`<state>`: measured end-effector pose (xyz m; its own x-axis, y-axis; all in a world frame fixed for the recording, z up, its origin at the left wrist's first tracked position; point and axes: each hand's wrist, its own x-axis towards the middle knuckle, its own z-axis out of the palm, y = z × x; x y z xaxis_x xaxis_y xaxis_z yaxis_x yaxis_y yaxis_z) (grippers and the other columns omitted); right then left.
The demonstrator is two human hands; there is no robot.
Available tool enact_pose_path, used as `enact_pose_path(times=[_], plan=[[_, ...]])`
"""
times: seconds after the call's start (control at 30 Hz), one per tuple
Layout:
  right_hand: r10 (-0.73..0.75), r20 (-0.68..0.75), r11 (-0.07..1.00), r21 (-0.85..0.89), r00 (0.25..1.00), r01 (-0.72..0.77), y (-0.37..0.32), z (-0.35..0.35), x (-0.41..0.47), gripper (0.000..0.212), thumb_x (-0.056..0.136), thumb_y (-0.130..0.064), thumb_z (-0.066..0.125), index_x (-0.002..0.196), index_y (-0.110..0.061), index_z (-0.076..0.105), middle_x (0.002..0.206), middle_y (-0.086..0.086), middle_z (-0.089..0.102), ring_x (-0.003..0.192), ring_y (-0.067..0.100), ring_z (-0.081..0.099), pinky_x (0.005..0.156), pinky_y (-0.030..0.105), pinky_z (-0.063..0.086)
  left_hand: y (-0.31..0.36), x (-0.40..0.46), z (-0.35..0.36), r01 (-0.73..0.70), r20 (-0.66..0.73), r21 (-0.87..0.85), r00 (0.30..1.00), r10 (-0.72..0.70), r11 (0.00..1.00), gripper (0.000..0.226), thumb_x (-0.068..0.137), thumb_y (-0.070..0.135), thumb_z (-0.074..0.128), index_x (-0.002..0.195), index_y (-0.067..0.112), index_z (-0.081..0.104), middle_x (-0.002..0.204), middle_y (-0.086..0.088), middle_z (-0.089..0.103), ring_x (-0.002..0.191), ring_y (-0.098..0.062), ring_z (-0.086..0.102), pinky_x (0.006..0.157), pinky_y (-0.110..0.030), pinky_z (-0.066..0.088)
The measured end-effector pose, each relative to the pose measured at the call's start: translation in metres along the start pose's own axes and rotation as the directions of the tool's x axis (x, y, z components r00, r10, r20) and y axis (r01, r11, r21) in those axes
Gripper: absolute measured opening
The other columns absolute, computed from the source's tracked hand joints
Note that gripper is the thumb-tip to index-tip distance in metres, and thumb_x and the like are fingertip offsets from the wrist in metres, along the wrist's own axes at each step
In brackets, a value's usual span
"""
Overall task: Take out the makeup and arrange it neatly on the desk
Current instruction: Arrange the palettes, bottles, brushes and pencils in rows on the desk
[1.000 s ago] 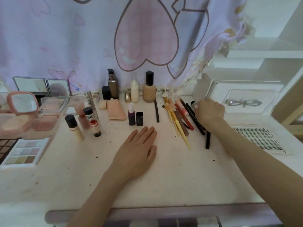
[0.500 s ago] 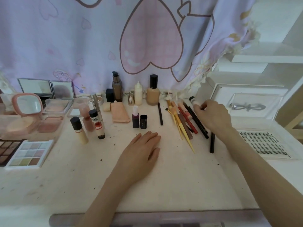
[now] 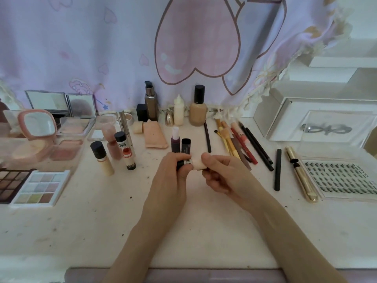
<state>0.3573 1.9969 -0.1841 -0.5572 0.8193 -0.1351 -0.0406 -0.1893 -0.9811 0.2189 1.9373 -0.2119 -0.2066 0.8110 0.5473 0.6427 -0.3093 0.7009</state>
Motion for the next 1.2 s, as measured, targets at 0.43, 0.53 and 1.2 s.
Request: enact_pose_path(times=[0.43, 0.53, 1.2], plan=[[-0.269, -0.062, 0.944, -0.214, 0.961, 0.251, 0.009, 0.000, -0.002, 0.015, 0.081, -0.024, 0.063, 0.093, -0.015, 0.065, 0.060, -0.011, 0.054, 0.053, 0.004, 0.046, 0.051, 0.016, 0.040, 0.001, 0.006, 0.002, 0.293, 0.007, -0.147, 0.956, -0.295, 0.945, 0.030, 0.078, 0.058, 0.032, 0.073, 0.033, 0.048, 0.064, 0.009, 0.049, 0.055, 0.002, 0.045, 0.053, -0.008, 0.036], [-0.213, -0.143, 0.975, -0.099, 0.966, 0.200, 0.008, -0.005, -0.002, 0.027, 0.079, -0.034, 0.060, 0.087, -0.008, 0.064, 0.051, -0.006, 0.050, 0.041, 0.006, 0.040, 0.041, 0.015, 0.034, 0.002, 0.003, 0.002, 0.155, 0.096, -0.180, 0.986, -0.139, 0.971, 0.022, 0.084, 0.030, 0.058, 0.095, 0.042, 0.042, 0.083, 0.014, 0.054, 0.069, 0.002, 0.052, 0.064, -0.007, 0.041], [-0.133, -0.013, 0.982, -0.134, 0.991, 0.130, 0.011, -0.003, -0.003, 0.013, 0.091, -0.011, 0.052, 0.102, -0.014, 0.059, 0.070, 0.000, 0.061, 0.060, 0.012, 0.053, 0.053, 0.021, 0.043, -0.004, 0.005, 0.001, 0.378, -0.008, -0.155, 0.923, -0.384, 0.913, 0.045, 0.081, 0.060, 0.033, 0.067, 0.022, 0.053, 0.057, 0.008, 0.051, 0.053, 0.002, 0.044, 0.052, -0.009, 0.035]])
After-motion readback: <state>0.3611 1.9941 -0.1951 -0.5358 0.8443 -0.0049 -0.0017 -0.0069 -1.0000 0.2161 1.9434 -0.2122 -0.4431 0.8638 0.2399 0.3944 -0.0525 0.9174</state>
